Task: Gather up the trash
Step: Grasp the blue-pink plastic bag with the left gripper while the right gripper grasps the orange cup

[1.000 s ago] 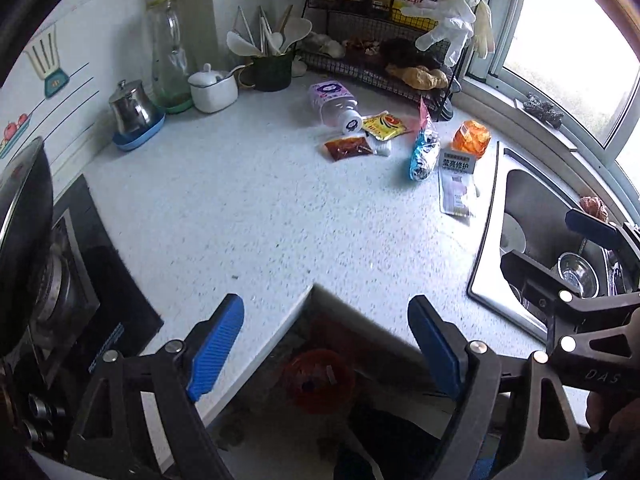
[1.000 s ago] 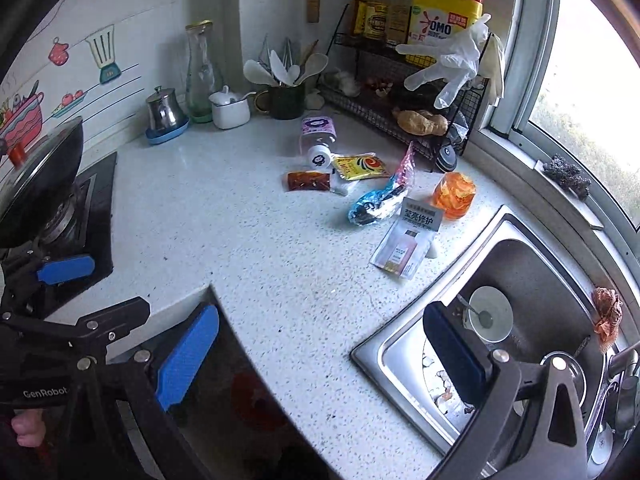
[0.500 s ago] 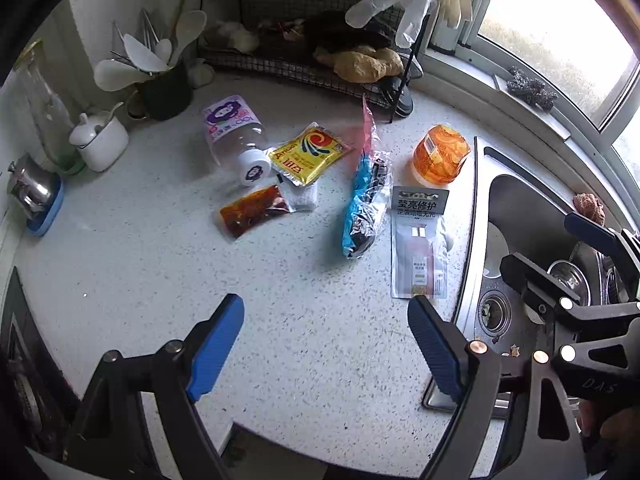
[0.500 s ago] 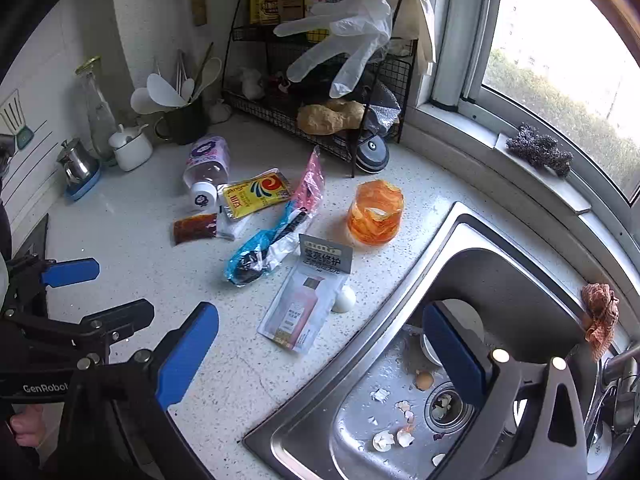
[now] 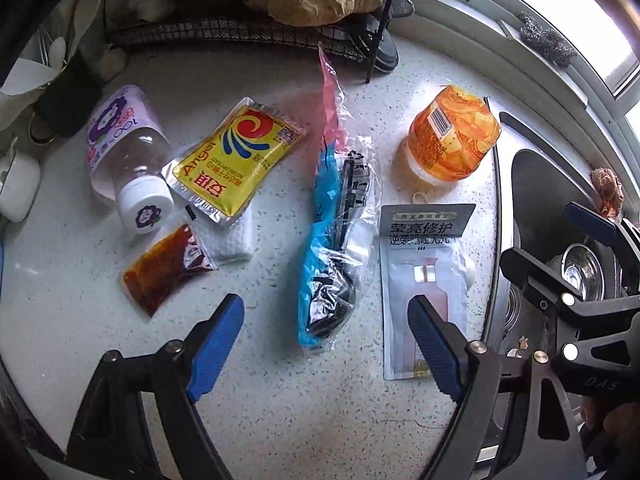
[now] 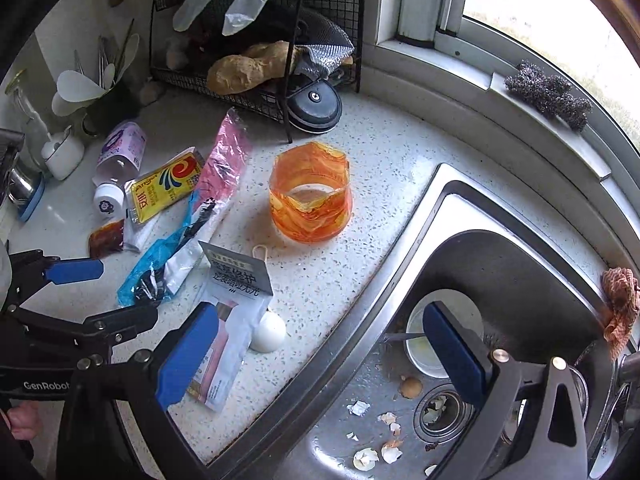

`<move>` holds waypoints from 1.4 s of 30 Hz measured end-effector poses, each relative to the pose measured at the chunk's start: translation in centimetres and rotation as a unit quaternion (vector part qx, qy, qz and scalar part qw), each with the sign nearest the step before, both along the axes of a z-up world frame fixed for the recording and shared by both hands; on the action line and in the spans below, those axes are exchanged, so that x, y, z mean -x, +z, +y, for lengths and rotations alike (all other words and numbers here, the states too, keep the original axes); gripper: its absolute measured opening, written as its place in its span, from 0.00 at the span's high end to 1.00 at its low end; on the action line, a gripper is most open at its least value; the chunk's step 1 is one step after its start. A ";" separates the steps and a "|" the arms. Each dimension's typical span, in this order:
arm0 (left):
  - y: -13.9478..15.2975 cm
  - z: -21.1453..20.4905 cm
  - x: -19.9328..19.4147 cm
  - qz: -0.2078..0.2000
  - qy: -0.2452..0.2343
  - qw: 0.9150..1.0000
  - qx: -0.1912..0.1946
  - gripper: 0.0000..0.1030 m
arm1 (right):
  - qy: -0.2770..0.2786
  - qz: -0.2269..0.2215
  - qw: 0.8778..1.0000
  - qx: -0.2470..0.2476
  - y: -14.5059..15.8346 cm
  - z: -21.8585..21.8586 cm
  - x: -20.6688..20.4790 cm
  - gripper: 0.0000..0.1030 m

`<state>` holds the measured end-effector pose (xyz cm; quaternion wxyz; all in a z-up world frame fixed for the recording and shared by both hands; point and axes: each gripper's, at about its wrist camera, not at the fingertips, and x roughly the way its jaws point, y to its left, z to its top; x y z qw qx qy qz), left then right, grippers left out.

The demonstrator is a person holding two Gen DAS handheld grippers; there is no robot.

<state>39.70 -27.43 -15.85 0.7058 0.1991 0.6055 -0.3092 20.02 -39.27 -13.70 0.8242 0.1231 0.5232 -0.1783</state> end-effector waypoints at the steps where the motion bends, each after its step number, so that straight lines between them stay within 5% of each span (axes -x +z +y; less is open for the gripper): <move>1: -0.4 -0.3 -0.2 0.004 -0.001 1.000 -0.001 0.20 | -0.001 0.003 1.000 -0.003 -0.3 -0.3 -0.1 0.01; 12: -2.7 -2.5 -1.4 0.011 -0.002 1.000 -0.009 0.25 | -0.005 0.014 1.000 -0.015 -1.9 -2.7 -1.7 0.01; 15: -2.5 -3.5 -1.5 0.002 -0.011 1.000 -0.012 0.43 | -0.007 0.009 1.000 -0.023 -1.8 -3.1 -1.8 0.01; 17: -2.3 -4.0 -1.3 0.001 -0.018 1.000 -0.016 0.66 | -0.007 0.007 1.000 -0.029 -1.8 -3.5 -2.4 0.01; 22: -2.2 -4.7 -1.1 0.003 -0.015 1.000 -0.013 0.85 | 0.004 -0.002 1.000 -0.029 -1.4 -4.0 -3.1 0.01; 30: 0.7 -3.9 -1.5 -0.024 0.011 1.000 0.006 0.89 | 0.043 -0.025 0.998 -0.027 -0.3 -4.0 -5.6 0.01; 42: 0.1 -1.9 -2.6 -0.019 0.055 0.998 -0.011 0.89 | 0.099 -0.020 0.994 -0.038 -2.5 -2.8 -8.7 0.01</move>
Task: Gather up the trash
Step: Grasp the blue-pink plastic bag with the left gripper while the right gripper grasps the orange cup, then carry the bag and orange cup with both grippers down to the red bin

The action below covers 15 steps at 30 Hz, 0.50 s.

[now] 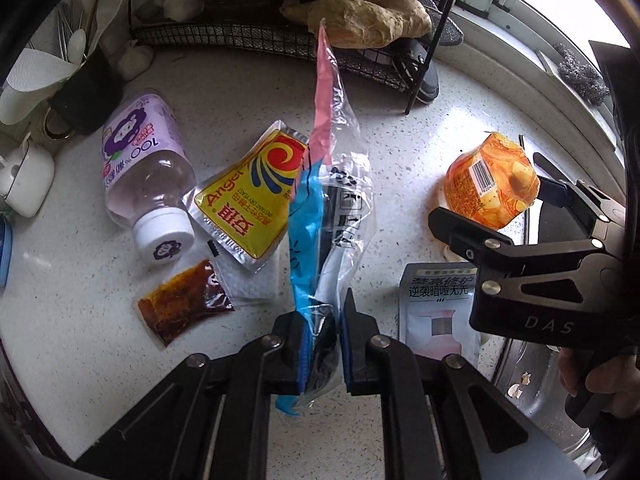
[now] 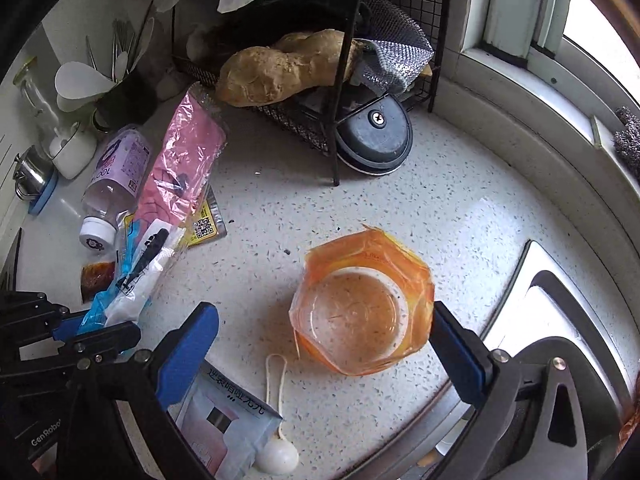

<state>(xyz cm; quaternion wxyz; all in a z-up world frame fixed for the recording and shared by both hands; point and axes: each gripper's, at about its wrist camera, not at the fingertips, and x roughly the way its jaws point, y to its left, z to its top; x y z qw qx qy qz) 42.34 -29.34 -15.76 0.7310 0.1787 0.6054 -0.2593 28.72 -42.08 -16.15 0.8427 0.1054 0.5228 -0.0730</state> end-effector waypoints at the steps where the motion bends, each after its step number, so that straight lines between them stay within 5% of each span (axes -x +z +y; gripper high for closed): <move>1: -0.1 0.1 0.0 -0.001 0.001 1.000 0.000 0.89 | 0.000 -0.005 1.000 -0.002 0.0 0.0 -0.1 0.01; 4: -0.3 0.3 0.2 -0.006 0.008 1.000 -0.004 0.89 | 0.001 -0.010 1.000 0.005 -0.1 0.1 -0.3 0.07; 6: -0.6 1.4 0.2 -0.012 0.021 1.000 -0.004 0.89 | 0.008 -0.007 1.000 0.010 -0.1 0.3 -0.4 0.40; 15: 3.6 5.6 2.0 -0.046 0.050 0.997 0.021 0.89 | 0.041 -0.051 0.998 0.009 4.7 3.2 1.7 0.39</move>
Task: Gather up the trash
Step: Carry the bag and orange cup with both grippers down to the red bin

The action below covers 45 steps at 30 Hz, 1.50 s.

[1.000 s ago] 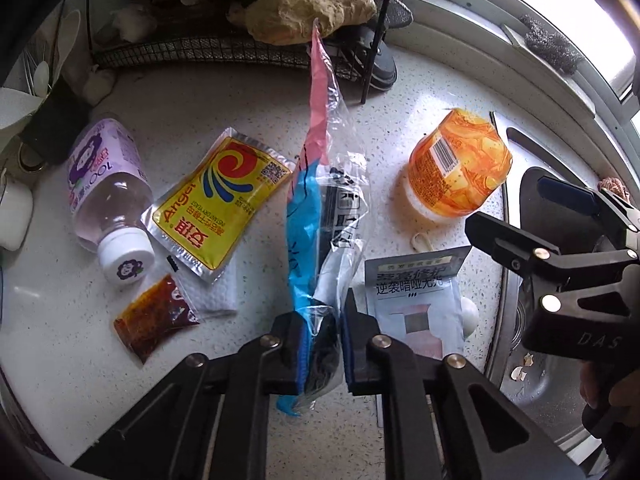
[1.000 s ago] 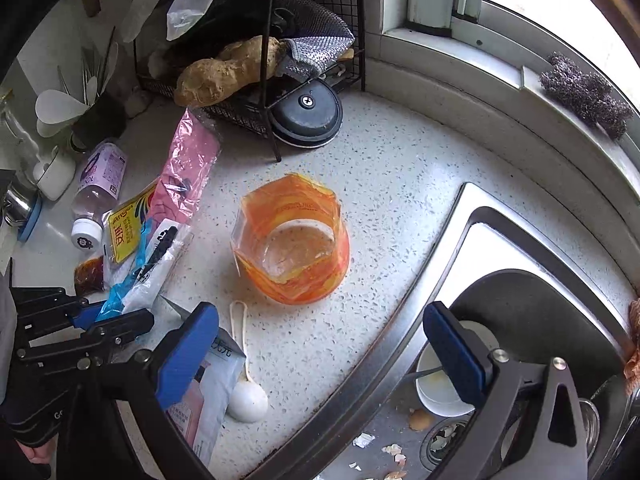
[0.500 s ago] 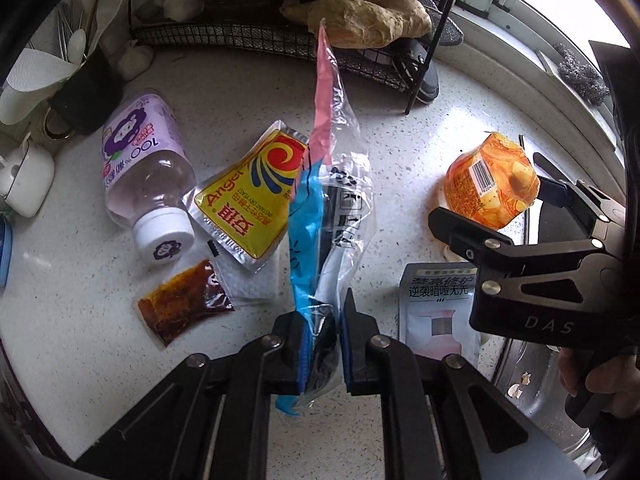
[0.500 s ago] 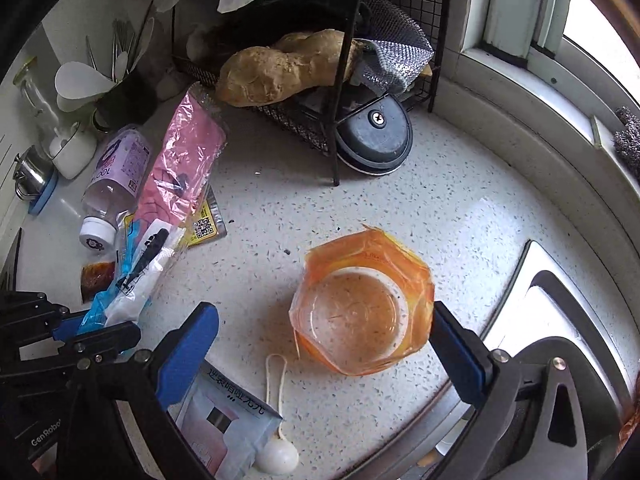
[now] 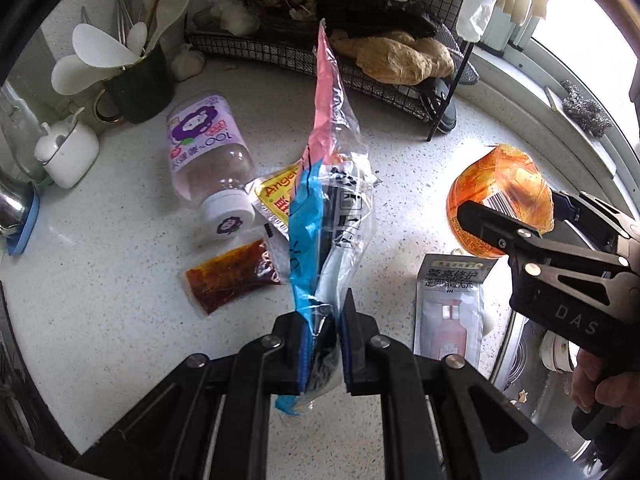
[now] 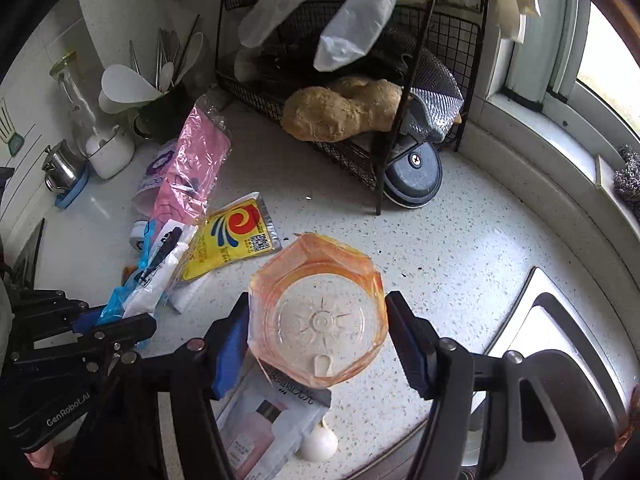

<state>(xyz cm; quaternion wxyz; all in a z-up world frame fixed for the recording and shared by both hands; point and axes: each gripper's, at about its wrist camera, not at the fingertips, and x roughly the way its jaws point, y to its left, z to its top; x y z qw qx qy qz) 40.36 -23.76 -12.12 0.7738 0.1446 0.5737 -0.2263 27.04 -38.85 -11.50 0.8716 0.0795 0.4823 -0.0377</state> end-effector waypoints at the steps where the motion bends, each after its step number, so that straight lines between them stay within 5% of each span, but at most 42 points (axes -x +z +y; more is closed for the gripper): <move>1: 0.5 0.3 0.3 -0.006 0.002 1.000 0.004 0.89 | 0.004 -0.004 1.000 0.003 0.6 0.6 0.3 0.39; 13: 6.3 8.2 6.3 -0.050 0.022 0.998 0.031 0.89 | 0.038 -0.051 0.998 0.020 6.6 8.9 6.0 0.39; 29: 7.8 22.2 17.3 -0.033 0.085 0.995 0.043 0.89 | 0.112 -0.036 0.993 0.007 5.5 21.5 13.8 0.39; 45: 0.9 30.1 28.9 0.056 0.115 0.991 0.023 0.89 | 0.144 0.050 0.988 0.003 -1.2 29.0 24.2 0.39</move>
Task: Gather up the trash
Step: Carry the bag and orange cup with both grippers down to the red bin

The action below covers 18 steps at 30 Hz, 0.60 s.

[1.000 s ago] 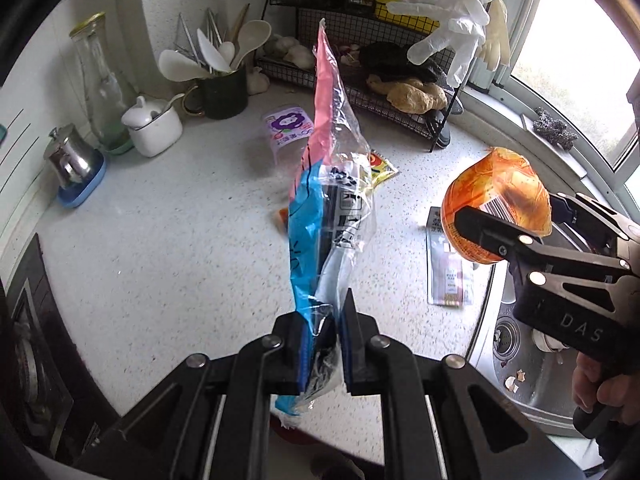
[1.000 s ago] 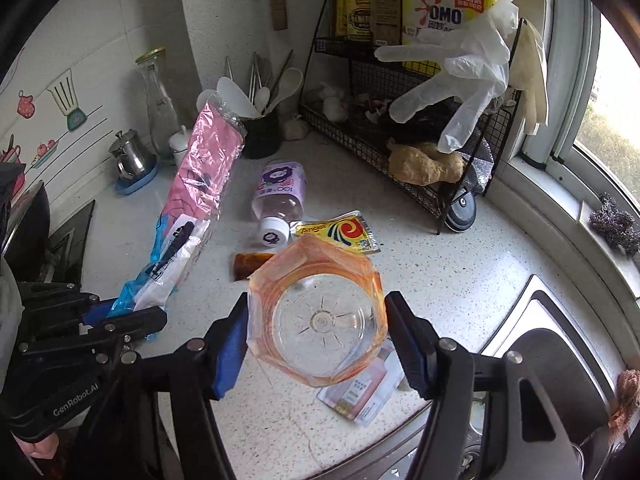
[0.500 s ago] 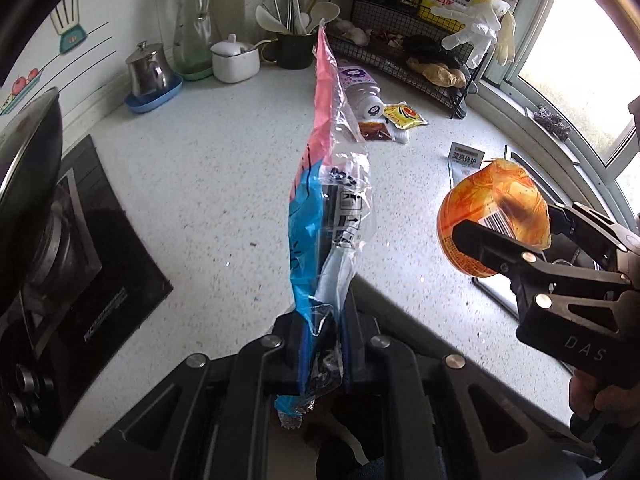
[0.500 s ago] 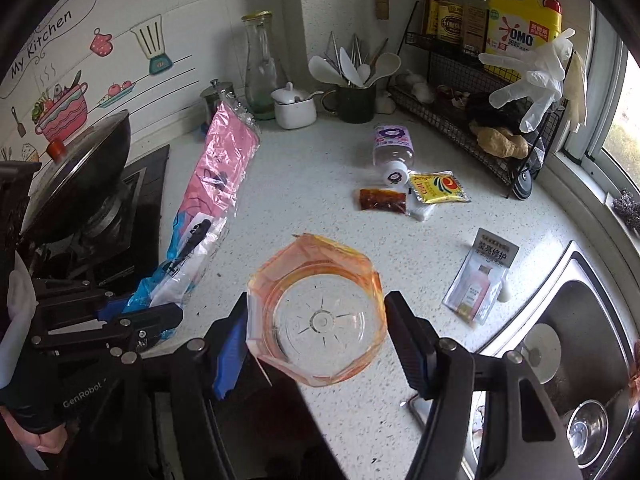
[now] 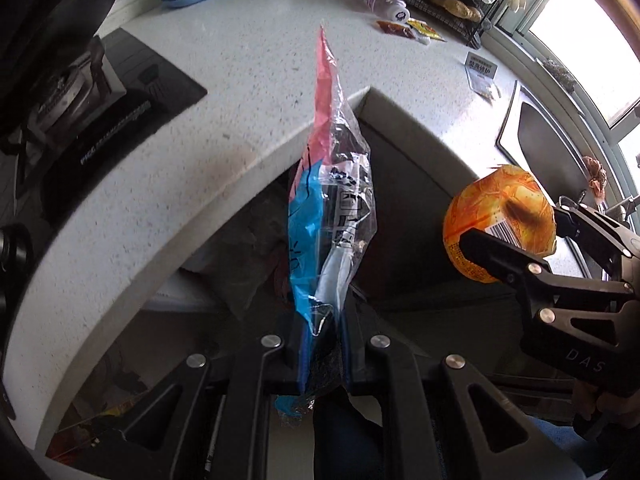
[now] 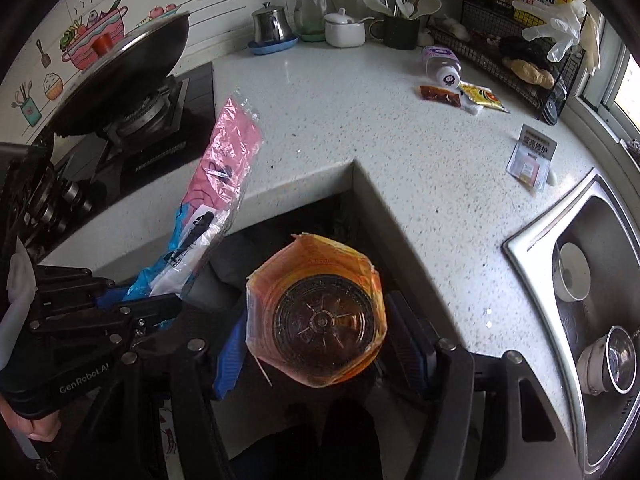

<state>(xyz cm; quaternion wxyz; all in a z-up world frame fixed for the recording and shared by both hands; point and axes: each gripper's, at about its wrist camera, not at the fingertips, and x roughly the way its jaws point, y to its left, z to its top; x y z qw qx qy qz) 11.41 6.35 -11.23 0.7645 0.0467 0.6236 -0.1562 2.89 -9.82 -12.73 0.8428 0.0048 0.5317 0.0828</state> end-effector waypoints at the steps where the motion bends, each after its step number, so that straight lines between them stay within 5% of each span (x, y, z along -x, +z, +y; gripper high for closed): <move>1: -0.7 0.2 0.4 0.008 0.003 1.000 -0.001 0.89 | 0.003 0.006 1.000 0.002 -0.7 0.2 0.4 0.39; 11: -11.5 0.5 2.9 0.069 -0.008 0.996 -0.048 0.89 | 0.002 0.067 0.998 0.007 -10.1 0.3 2.1 0.39; 18: -21.2 0.6 2.0 0.117 -0.007 0.992 -0.034 0.89 | -0.021 0.091 0.996 0.002 -18.9 -0.4 0.4 0.39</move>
